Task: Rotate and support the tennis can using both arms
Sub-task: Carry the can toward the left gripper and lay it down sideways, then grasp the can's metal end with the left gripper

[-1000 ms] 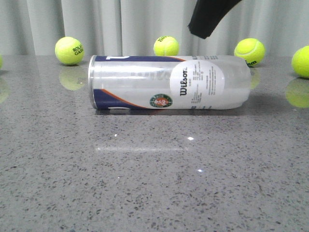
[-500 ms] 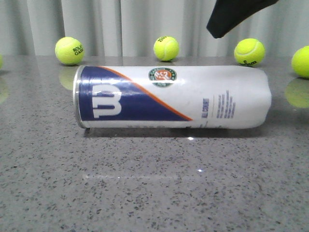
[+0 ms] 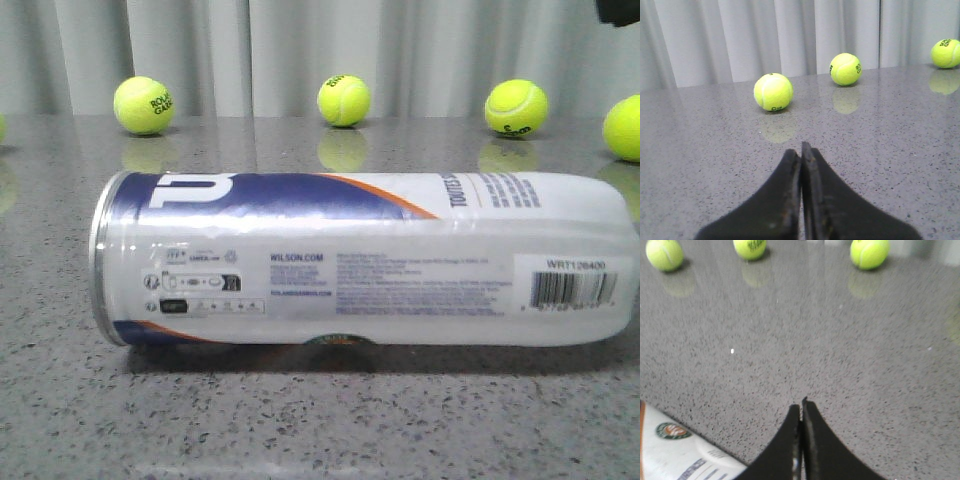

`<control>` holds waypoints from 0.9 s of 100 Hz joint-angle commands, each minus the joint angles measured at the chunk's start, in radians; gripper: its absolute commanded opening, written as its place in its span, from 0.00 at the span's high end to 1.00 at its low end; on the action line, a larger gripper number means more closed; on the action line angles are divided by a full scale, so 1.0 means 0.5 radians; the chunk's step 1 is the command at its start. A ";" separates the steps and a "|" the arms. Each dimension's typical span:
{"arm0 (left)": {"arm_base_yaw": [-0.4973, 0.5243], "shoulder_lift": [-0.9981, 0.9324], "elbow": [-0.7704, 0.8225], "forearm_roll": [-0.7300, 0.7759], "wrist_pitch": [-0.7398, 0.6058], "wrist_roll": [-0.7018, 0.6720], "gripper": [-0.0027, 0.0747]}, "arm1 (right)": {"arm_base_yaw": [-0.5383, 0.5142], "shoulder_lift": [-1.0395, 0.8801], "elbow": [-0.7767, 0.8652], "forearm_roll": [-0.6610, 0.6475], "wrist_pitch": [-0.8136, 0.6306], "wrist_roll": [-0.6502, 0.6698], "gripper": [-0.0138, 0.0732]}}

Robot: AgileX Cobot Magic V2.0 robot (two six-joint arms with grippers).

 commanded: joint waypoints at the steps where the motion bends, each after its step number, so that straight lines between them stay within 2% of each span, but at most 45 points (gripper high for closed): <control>1: 0.005 -0.062 0.089 -0.002 -0.222 0.000 0.99 | 0.000 -0.212 0.085 0.020 -0.272 0.002 0.91; 21: 0.005 -0.062 0.051 -0.002 -0.278 0.000 0.99 | 0.000 -0.617 0.306 0.020 -0.308 0.002 0.91; 32: 0.005 -0.062 -0.033 -0.002 -0.192 0.000 0.99 | 0.000 -0.815 0.388 0.018 -0.304 -0.003 0.91; 67: 0.005 0.226 -0.542 -0.007 0.395 0.000 0.99 | 0.000 -0.999 0.466 0.019 -0.262 -0.003 0.91; 82: 0.005 0.469 -0.775 -0.135 0.722 0.000 0.99 | 0.000 -0.999 0.466 0.019 -0.262 -0.003 0.91; 90: 0.005 0.626 -0.854 -0.221 0.807 0.000 0.99 | 0.000 -0.999 0.466 0.019 -0.262 -0.003 0.91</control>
